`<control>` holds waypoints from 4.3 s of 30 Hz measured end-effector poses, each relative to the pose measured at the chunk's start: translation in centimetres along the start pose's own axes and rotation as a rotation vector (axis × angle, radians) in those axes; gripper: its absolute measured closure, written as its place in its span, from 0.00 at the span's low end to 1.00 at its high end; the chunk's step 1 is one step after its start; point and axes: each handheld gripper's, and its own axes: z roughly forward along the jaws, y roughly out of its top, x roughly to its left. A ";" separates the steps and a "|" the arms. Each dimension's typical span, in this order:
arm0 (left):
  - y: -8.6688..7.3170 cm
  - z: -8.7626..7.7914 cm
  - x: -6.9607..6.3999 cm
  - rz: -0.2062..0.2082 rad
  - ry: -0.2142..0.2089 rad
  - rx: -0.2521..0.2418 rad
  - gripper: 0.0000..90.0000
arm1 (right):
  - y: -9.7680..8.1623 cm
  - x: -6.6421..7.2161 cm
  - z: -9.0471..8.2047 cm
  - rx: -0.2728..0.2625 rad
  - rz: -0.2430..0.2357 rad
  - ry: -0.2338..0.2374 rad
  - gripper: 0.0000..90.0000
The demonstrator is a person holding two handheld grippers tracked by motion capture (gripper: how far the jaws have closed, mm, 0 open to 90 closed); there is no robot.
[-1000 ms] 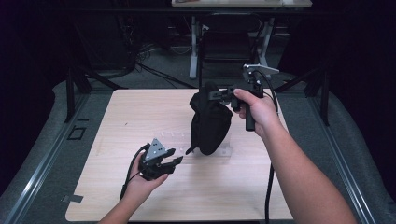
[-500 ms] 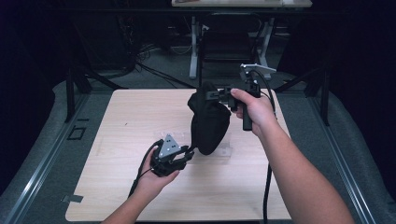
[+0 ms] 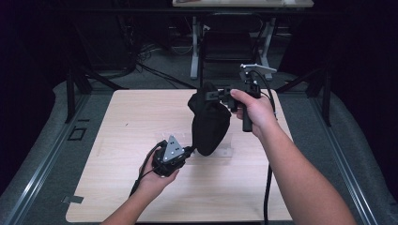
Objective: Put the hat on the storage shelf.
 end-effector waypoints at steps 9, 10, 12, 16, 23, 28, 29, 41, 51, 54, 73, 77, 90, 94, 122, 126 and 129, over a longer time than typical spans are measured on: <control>-0.1 0.0 -0.1 0.015 0.008 -0.003 0.94 | -0.1 0.7 -0.7 -0.019 -0.009 0.026 0.87; -0.1 0.0 -0.1 0.017 0.008 -0.002 0.94 | -0.1 0.7 -0.8 -0.019 -0.013 0.026 0.87; -0.1 -0.1 -0.1 0.023 0.016 0.001 0.94 | -0.2 0.8 -1.1 -0.022 -0.016 0.021 0.87; -0.4 -0.2 0.2 0.022 0.026 0.008 0.94 | -0.2 0.5 -1.8 -0.031 -0.018 -0.003 0.88; -0.7 -0.3 0.4 0.031 0.026 0.014 0.94 | -0.3 0.2 -2.7 -0.041 -0.014 -0.004 0.88; -1.1 -0.4 0.8 0.006 0.019 0.005 0.94 | -0.5 -0.1 -2.9 -0.044 -0.008 -0.016 0.88; -1.2 -0.5 0.9 0.003 0.016 0.006 0.94 | -0.6 -0.3 -3.0 -0.043 -0.008 -0.016 0.88; -4.0 0.2 1.9 -0.096 0.005 0.062 0.94 | -0.9 -1.1 -4.2 -0.061 0.006 -0.021 0.87; -5.6 0.2 2.6 -0.187 -0.013 0.037 0.92 | -1.3 -1.8 -4.9 -0.079 0.005 -0.049 0.86; -5.7 0.1 2.7 -0.193 -0.004 0.042 0.89 | -1.5 -1.8 -5.0 -0.078 0.000 -0.059 0.86; -7.5 -3.0 3.8 -0.245 0.078 0.061 0.54 | -2.7 -2.1 -6.1 -0.091 -0.059 -0.167 0.84; -8.7 -3.8 4.6 -0.279 0.103 0.061 0.52 | -3.1 -2.0 -6.3 -0.089 -0.092 -0.204 0.83; -11.7 -4.1 5.9 -0.347 0.133 0.085 0.50 | -4.6 -2.2 -6.4 -0.089 -0.180 -0.339 0.78; -12.0 -3.9 5.9 -0.351 0.125 0.094 0.51 | -5.4 -2.5 -6.4 -0.081 -0.211 -0.381 0.77; -12.1 -3.4 5.5 -0.342 0.101 0.101 0.51 | -12.7 -8.7 -6.1 -0.078 -0.359 -0.619 0.69; -12.1 -3.3 5.3 -0.338 0.096 0.093 0.51 | -13.7 -10.0 -5.9 -0.090 -0.373 -0.645 0.68; -12.0 -3.2 5.2 -0.333 0.096 0.098 0.51 | -14.5 -11.5 -5.6 -0.081 -0.370 -0.661 0.67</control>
